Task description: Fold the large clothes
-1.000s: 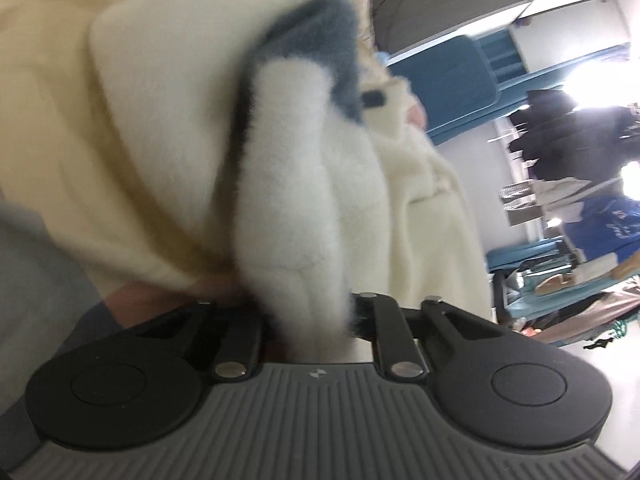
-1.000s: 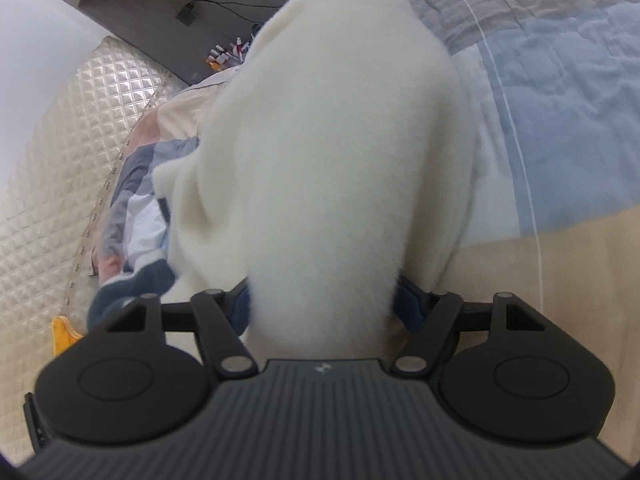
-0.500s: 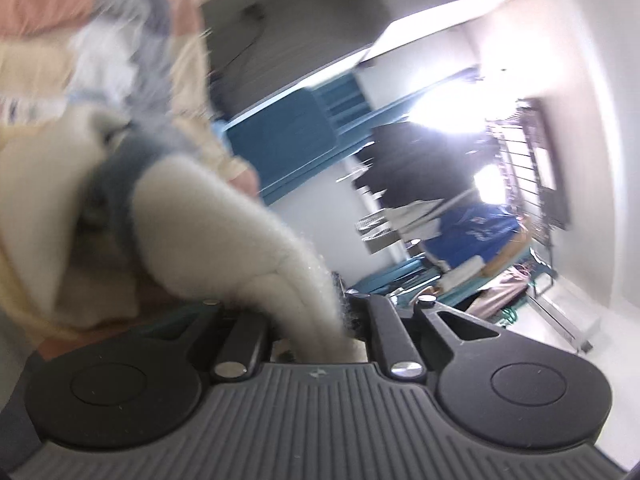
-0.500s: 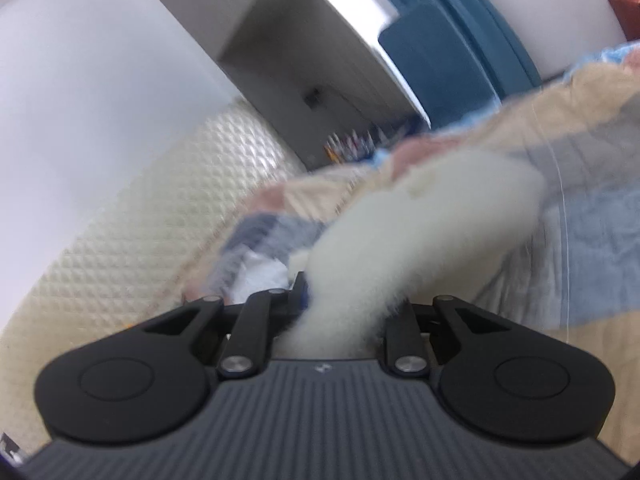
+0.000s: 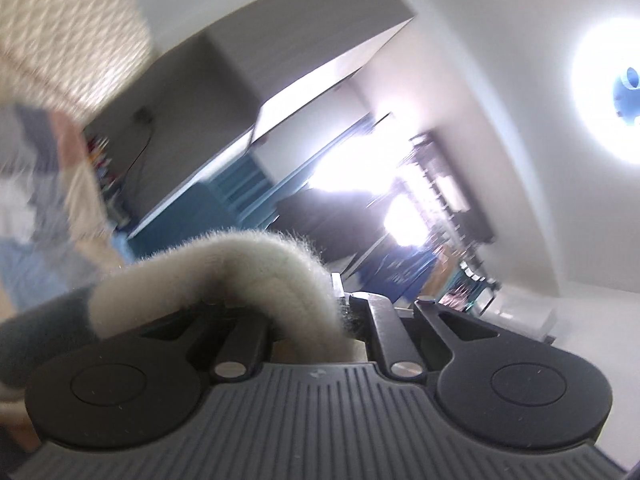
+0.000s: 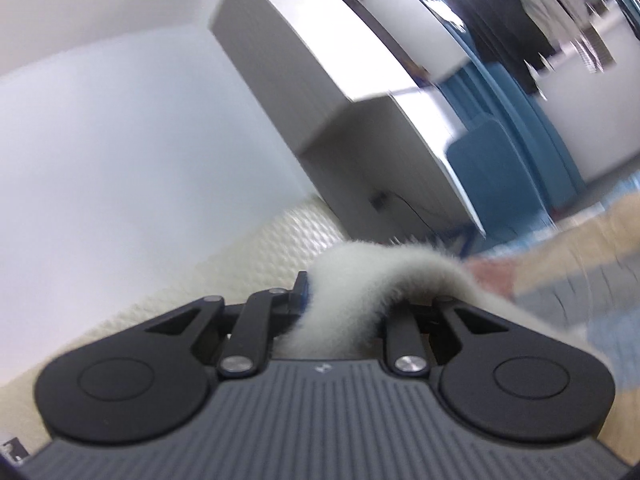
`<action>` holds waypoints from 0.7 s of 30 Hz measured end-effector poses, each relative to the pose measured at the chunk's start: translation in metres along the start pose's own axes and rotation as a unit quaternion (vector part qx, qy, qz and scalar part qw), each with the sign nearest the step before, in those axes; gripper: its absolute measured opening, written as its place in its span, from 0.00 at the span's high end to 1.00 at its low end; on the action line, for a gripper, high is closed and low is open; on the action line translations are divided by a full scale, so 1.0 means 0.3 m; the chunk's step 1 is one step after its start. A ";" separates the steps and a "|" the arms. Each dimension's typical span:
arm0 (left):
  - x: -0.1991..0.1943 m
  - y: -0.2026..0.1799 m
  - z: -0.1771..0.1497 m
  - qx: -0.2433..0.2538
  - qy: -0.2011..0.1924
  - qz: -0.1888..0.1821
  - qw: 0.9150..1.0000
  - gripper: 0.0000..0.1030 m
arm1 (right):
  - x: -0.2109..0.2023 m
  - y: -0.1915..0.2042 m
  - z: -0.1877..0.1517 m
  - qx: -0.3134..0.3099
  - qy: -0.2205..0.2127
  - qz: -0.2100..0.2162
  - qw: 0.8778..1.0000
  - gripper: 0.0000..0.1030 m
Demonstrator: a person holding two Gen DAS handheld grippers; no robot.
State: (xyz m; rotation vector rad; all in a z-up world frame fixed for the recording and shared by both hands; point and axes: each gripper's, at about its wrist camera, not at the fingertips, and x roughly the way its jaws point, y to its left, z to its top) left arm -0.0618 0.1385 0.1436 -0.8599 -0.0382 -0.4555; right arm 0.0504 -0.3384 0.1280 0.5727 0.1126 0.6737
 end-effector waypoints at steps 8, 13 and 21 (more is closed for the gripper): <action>-0.014 -0.377 0.241 0.059 -0.057 -0.082 0.993 0.90 | -0.080 0.278 0.335 -0.060 -0.064 0.055 0.995 0.79; 0.050 -0.490 0.323 0.047 -0.063 -0.085 0.993 0.90 | -0.027 0.347 0.526 -0.063 -0.069 0.059 0.994 0.79; 0.320 -0.200 0.143 0.042 0.022 0.015 0.999 0.90 | 0.218 0.033 0.417 -0.035 0.016 -0.044 0.998 0.78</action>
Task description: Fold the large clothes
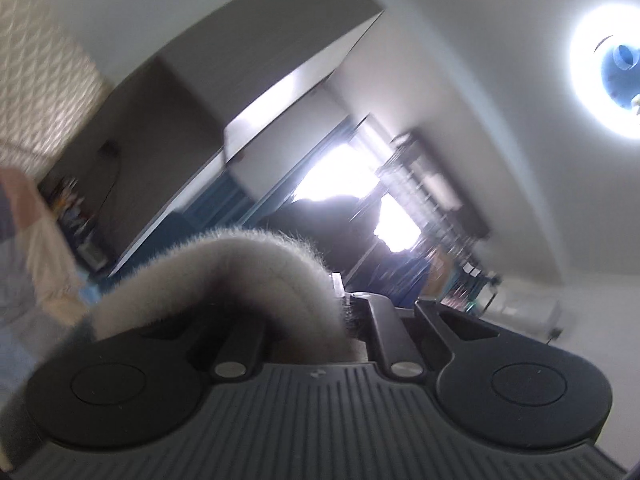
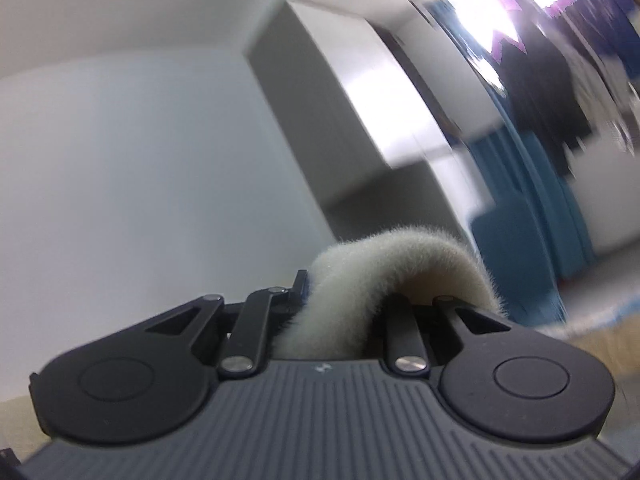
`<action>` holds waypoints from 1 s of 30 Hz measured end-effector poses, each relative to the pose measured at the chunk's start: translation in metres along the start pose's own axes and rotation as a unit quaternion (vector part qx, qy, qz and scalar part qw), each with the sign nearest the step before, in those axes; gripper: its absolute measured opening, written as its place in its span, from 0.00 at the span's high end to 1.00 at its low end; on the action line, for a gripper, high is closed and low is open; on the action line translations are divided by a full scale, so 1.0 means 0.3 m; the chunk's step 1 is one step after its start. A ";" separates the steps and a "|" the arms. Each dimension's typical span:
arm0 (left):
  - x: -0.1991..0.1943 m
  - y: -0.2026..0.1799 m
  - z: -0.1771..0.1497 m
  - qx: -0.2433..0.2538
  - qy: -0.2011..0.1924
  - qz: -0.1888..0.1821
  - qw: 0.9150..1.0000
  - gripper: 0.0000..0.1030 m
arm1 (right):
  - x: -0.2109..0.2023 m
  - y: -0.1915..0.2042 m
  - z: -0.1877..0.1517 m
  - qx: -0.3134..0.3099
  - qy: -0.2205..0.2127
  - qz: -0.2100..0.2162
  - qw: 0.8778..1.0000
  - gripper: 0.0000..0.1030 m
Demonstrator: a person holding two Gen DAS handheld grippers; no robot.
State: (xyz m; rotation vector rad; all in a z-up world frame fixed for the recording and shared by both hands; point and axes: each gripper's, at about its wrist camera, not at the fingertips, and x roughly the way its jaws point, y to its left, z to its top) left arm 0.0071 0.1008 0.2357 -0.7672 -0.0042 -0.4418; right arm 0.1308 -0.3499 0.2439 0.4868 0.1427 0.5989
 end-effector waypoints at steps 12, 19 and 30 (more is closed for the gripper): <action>0.748 0.785 -0.378 -0.005 0.114 0.144 0.983 0.90 | 0.584 -0.591 -0.317 0.040 0.103 -0.125 0.986 0.78; 1.144 1.212 -0.533 0.017 0.184 0.208 0.961 0.90 | 0.869 -0.891 -0.551 0.041 0.156 -0.167 0.973 0.78; 1.292 1.587 -0.723 -0.027 0.275 0.274 0.921 0.90 | 1.022 -1.065 -0.804 0.084 0.221 -0.225 0.945 0.78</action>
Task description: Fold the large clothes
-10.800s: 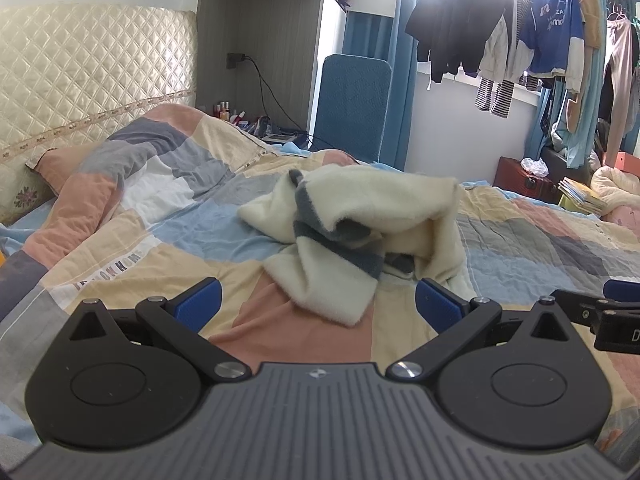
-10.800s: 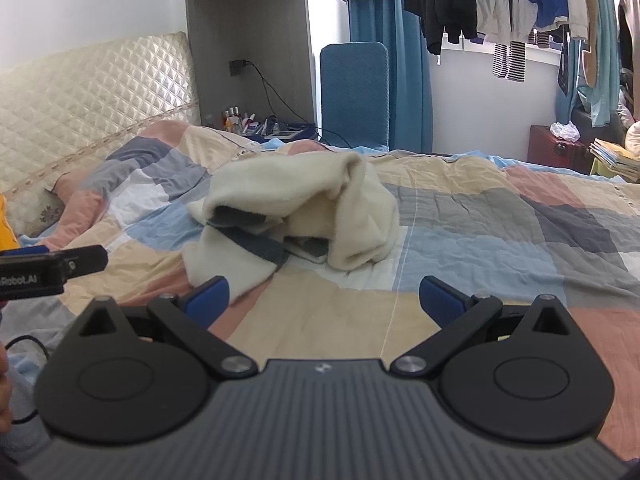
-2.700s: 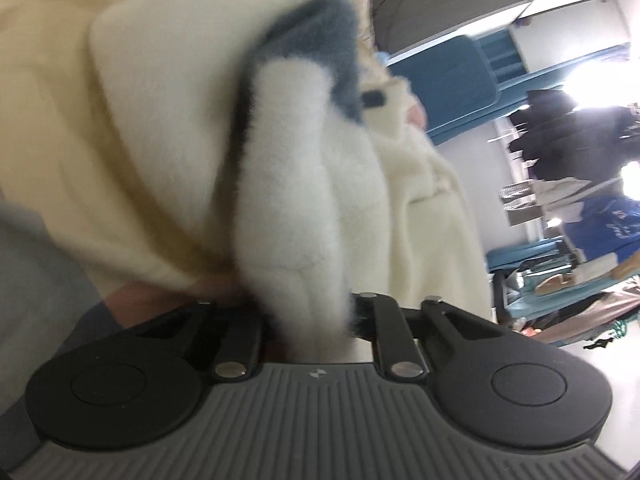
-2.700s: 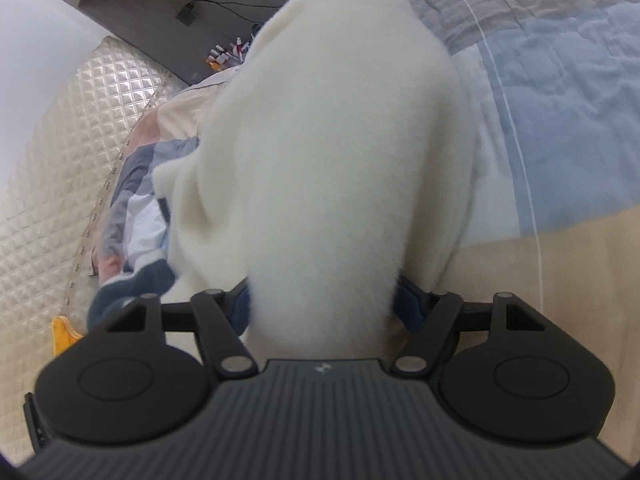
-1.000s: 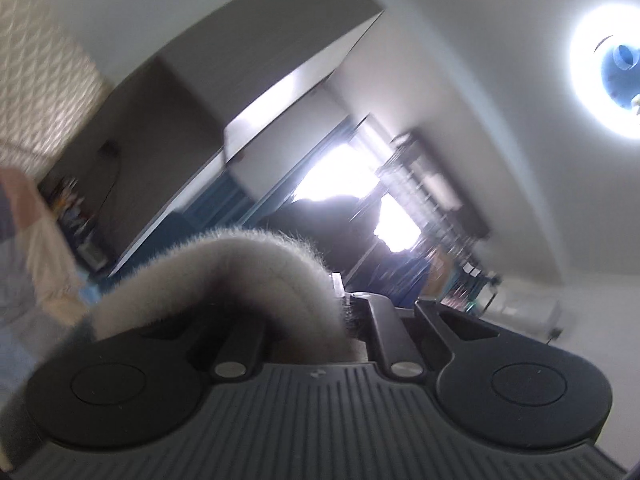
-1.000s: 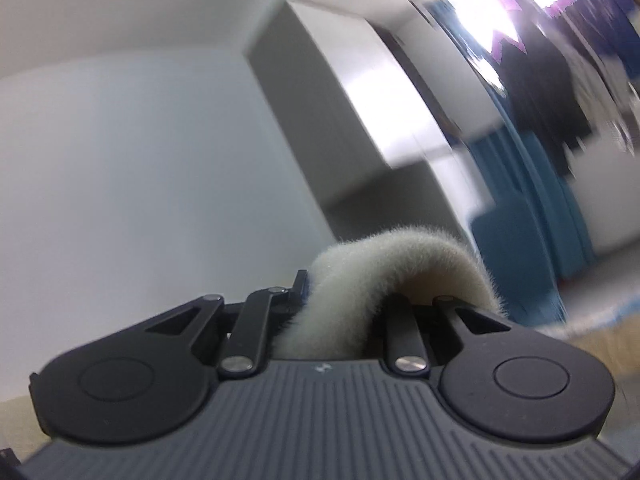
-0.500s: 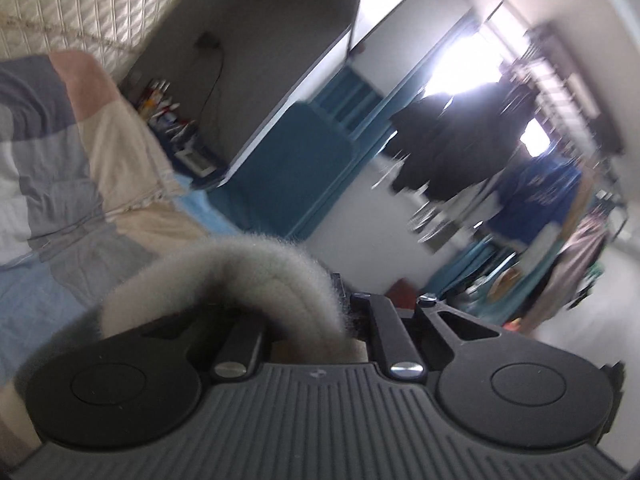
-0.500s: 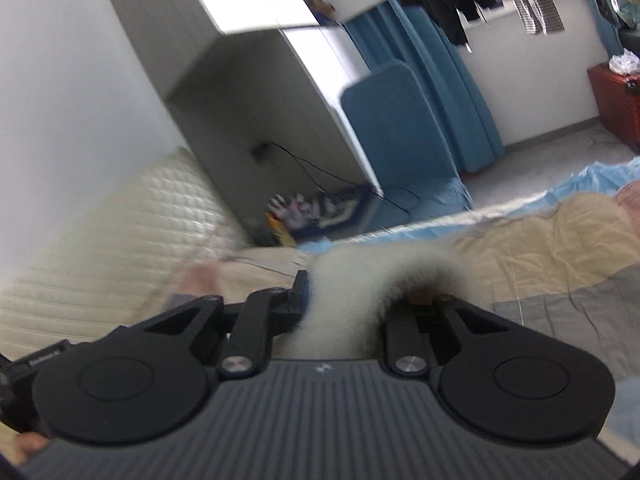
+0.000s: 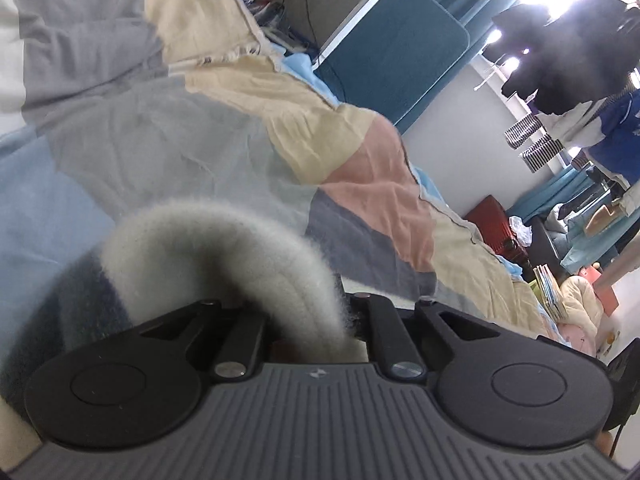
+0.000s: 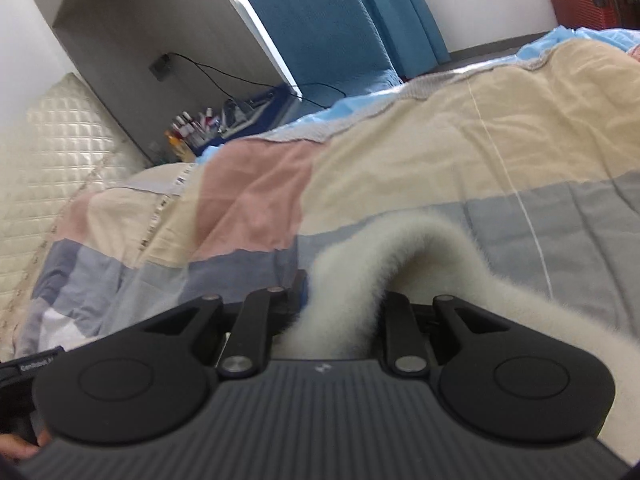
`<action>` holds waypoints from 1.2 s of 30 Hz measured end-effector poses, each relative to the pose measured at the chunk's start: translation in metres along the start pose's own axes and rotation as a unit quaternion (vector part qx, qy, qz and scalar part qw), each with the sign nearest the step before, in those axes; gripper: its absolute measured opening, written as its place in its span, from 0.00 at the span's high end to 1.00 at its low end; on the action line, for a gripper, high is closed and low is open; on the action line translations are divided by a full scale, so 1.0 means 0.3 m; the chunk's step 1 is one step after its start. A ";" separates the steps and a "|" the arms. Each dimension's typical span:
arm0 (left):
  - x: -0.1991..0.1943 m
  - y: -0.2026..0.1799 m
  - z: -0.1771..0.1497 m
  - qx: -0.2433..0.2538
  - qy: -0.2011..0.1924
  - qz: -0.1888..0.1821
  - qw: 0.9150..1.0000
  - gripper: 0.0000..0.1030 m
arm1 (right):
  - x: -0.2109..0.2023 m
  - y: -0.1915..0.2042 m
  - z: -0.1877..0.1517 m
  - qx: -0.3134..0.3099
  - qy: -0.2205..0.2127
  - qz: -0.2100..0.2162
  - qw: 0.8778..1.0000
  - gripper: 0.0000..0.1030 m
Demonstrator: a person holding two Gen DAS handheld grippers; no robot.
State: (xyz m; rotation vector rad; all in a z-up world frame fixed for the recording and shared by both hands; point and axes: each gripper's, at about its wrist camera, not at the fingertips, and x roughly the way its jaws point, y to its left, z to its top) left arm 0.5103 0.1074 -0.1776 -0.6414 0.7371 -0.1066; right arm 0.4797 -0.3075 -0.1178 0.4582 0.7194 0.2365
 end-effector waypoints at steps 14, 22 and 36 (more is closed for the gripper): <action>-0.409 -0.166 -0.121 0.046 -0.029 0.004 0.999 0.38 | -0.117 0.074 -0.037 -0.031 -0.022 0.026 0.999 0.40; -0.714 -0.266 -0.263 0.092 -0.056 0.006 0.994 0.38 | -0.391 0.169 -0.116 -0.071 -0.054 0.040 0.995 0.40; -1.057 -0.303 -0.581 0.150 -0.046 0.003 0.988 0.38 | -0.762 0.287 -0.365 -0.118 -0.049 0.031 0.991 0.40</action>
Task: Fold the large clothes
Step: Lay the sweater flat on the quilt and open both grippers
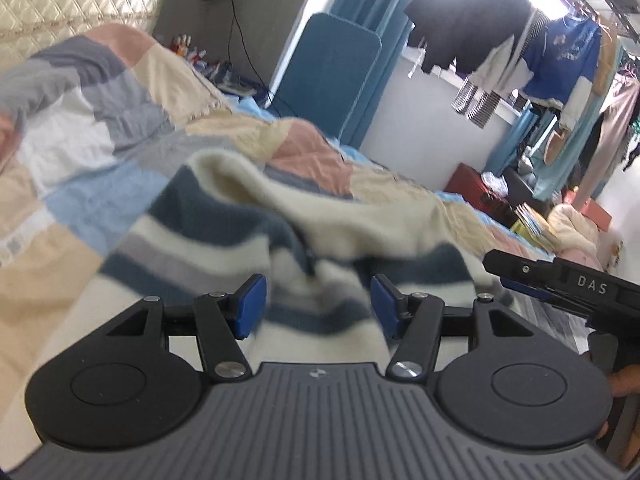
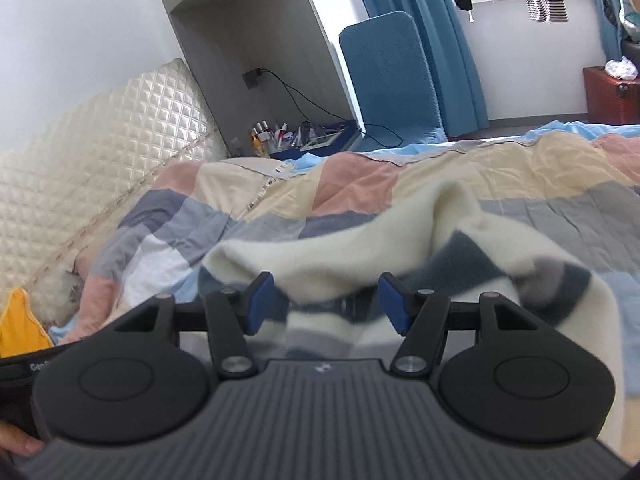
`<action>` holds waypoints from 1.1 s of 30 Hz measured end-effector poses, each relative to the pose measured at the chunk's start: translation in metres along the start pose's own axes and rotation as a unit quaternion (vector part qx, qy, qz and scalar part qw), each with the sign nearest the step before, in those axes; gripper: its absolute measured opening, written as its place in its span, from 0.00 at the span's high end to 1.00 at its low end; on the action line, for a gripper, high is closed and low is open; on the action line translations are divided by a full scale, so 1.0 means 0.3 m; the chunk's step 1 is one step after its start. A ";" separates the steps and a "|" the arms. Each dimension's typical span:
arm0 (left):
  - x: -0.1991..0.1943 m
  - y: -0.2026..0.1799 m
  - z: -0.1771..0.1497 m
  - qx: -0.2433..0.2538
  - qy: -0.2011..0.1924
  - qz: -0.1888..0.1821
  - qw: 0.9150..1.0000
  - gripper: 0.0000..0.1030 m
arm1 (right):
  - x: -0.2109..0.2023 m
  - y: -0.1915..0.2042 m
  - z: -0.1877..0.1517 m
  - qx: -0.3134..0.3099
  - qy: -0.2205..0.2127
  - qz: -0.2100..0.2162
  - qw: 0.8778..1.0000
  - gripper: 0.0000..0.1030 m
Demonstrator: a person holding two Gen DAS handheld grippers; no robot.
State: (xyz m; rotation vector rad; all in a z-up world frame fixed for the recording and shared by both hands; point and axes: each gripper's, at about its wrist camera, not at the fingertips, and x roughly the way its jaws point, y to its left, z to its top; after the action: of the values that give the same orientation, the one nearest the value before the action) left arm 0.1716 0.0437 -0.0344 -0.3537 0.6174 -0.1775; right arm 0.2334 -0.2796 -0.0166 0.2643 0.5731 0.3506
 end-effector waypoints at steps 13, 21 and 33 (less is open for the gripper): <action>0.116 0.044 -0.093 0.010 0.087 -0.032 0.996 0.59 | 0.155 0.022 -0.106 0.007 0.012 -0.018 1.000 0.41; 0.213 0.113 -0.095 -0.022 0.121 -0.027 0.992 0.61 | 0.346 0.056 -0.138 -0.028 0.032 -0.023 0.999 0.43; 0.204 0.235 -0.063 -0.061 0.091 -0.013 0.994 0.61 | 0.790 0.029 -0.066 -0.005 0.067 -0.102 0.993 0.49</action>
State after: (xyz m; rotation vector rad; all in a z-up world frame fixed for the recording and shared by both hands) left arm 0.2134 0.0875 -0.1080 -0.4673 0.8060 -0.1985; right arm 0.4059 -0.1757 -0.1434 0.1715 0.7243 0.1744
